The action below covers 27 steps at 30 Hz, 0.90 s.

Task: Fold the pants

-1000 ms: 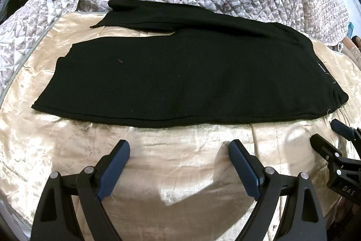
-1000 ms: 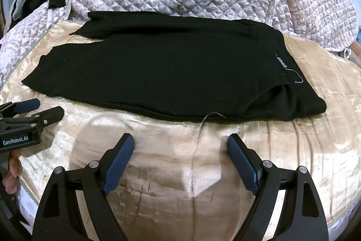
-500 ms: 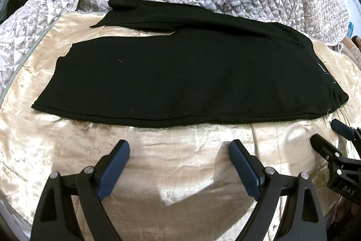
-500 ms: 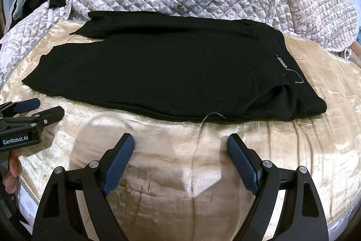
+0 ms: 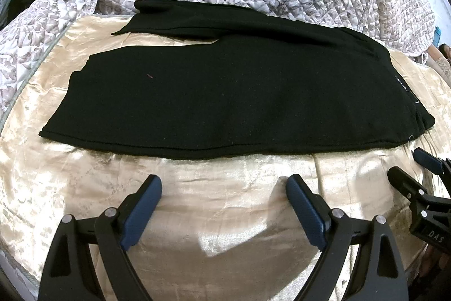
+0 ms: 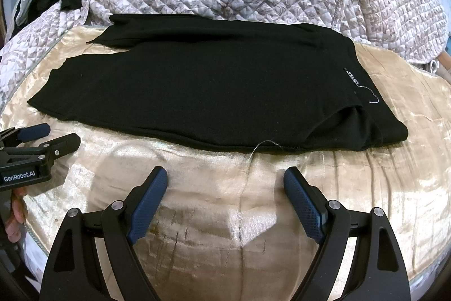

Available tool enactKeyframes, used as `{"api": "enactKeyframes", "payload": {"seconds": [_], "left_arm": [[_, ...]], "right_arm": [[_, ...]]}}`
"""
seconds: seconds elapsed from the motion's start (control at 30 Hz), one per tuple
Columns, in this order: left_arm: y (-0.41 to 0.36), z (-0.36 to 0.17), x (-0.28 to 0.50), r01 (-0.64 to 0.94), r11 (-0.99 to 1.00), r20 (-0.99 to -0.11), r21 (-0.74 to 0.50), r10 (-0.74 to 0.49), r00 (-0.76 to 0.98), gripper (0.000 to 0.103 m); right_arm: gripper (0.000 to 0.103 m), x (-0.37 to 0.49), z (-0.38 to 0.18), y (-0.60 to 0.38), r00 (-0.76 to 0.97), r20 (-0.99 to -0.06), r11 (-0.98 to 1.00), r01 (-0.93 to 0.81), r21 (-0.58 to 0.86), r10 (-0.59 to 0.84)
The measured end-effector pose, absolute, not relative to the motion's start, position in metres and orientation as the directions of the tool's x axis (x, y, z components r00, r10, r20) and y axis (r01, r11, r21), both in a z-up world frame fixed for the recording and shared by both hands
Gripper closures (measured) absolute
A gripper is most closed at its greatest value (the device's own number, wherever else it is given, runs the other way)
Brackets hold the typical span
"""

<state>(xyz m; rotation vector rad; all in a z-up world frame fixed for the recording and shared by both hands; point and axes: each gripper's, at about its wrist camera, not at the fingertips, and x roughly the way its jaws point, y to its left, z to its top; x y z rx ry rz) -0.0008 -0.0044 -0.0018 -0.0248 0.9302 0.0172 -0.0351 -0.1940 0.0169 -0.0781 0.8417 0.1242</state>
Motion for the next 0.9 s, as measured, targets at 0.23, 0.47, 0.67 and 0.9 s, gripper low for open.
{"api": "enactKeyframes", "payload": {"seconds": [0.23,0.47,0.67,0.9], "left_arm": [[-0.0076,-0.0056,-0.0030,-0.021,1.000,-0.801,-0.014,0.002,0.598,0.011],[-0.0085,-0.0050,-0.0051,-0.015,1.000,-0.798,-0.013,-0.002,0.603,0.011],[-0.0072,-0.0036,-0.0043,-0.013,1.000,-0.797,-0.015,-0.004,0.604,0.011],[-0.0073,-0.0022,-0.0036,-0.011,1.000,-0.795,-0.011,-0.002,0.606,0.011]], "right_arm": [[0.018,-0.0352,0.0166,-0.1945,0.659,-0.748,0.990,-0.140,-0.018,0.080],[0.018,-0.0351,0.0168,-0.1939,0.658,-0.749,0.990,-0.140,-0.019,0.079],[0.018,-0.0350,0.0166,-0.1935,0.659,-0.748,0.990,-0.140,-0.019,0.079],[0.018,-0.0348,0.0166,-0.1939,0.659,-0.748,0.990,-0.140,-0.019,0.079]]}}
